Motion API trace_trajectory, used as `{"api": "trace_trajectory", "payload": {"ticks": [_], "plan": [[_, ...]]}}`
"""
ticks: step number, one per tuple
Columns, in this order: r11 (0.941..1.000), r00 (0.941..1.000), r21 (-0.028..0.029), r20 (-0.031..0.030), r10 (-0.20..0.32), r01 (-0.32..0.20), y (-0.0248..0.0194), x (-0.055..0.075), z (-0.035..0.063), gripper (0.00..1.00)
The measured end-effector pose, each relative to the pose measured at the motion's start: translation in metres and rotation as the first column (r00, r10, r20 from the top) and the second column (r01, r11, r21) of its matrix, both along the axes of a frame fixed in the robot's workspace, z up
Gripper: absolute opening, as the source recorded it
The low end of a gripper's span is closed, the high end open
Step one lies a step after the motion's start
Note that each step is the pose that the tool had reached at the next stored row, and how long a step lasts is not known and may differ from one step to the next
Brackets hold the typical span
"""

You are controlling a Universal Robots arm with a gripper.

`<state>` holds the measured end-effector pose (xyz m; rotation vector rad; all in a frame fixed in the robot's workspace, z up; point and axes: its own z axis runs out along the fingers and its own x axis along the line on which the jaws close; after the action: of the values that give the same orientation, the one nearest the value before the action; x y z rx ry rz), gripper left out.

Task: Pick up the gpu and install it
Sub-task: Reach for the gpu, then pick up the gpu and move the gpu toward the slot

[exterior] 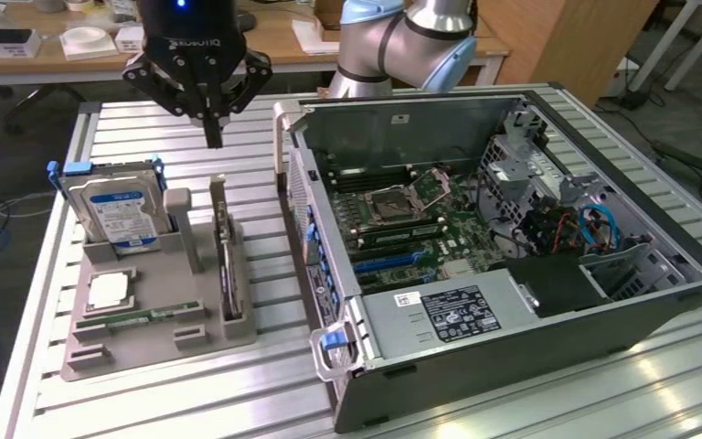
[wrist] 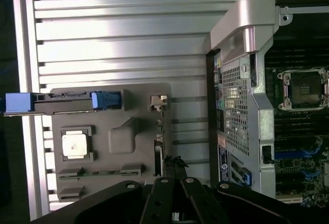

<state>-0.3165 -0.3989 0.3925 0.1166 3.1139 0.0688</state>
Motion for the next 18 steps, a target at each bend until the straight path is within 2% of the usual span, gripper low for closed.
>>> {"api": "trace_trajectory", "payload": {"ticks": [6, 18], "plan": [[1.0000, 1.0000, 0.0000, -0.0001, 0.000, 0.000, -0.0001, -0.014, -0.0002, 0.10], [1.0000, 1.0000, 0.0000, 0.0000, 0.000, 0.000, -0.0001, -0.014, -0.0002, 0.10]]}}
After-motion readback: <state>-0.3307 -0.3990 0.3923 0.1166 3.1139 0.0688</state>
